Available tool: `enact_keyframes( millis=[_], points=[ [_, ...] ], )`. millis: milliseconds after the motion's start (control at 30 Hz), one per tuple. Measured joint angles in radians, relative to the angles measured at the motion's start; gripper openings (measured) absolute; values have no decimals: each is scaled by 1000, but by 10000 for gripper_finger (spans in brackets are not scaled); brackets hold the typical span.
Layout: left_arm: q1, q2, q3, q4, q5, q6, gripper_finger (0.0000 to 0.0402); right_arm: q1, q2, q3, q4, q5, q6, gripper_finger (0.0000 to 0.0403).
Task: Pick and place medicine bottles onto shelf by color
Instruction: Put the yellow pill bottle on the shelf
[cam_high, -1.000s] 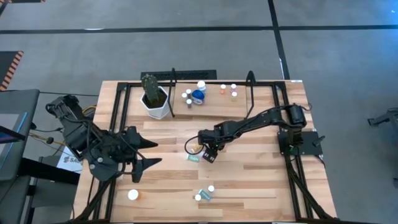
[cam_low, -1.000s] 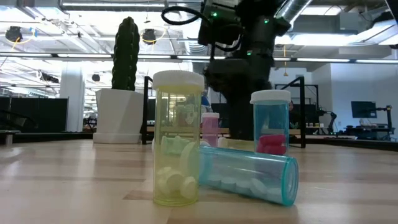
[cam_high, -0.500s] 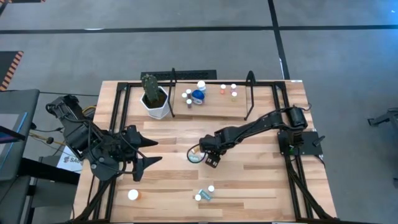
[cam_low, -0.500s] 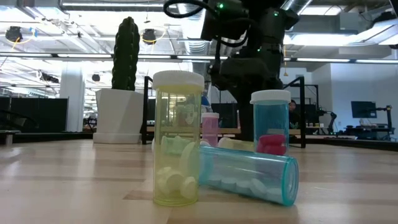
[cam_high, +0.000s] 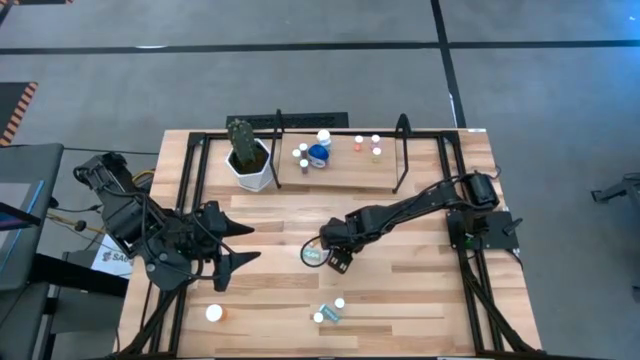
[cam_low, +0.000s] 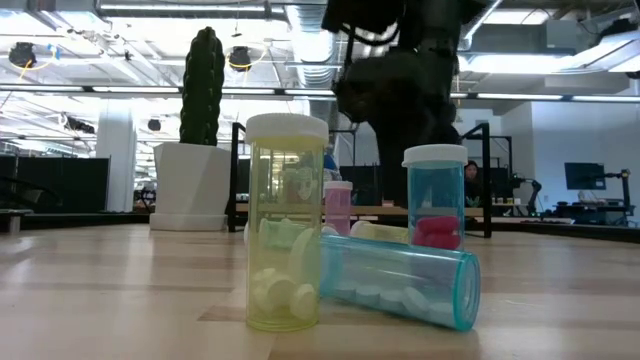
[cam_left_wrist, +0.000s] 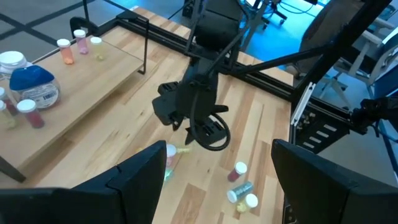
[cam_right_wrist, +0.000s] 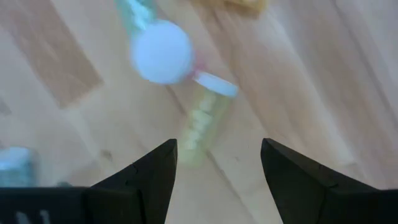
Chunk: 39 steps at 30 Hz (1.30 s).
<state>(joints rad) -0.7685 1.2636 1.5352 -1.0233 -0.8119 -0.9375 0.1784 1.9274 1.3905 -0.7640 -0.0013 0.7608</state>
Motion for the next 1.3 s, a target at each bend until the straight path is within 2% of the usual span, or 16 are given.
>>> enact_keyframes(
  millis=[300,500,700,1300],
  points=[
    [0,0,0,-6,19,0,276,54,10,-39,50,15,54,254],
    [0,0,0,-30,22,-1,276,55,10,-104,185,19,123,254],
    [0,0,0,-38,22,-1,276,48,10,-106,200,43,132,252],
    [0,0,0,-41,47,-1,276,55,79,-103,223,87,132,169]
  ],
)
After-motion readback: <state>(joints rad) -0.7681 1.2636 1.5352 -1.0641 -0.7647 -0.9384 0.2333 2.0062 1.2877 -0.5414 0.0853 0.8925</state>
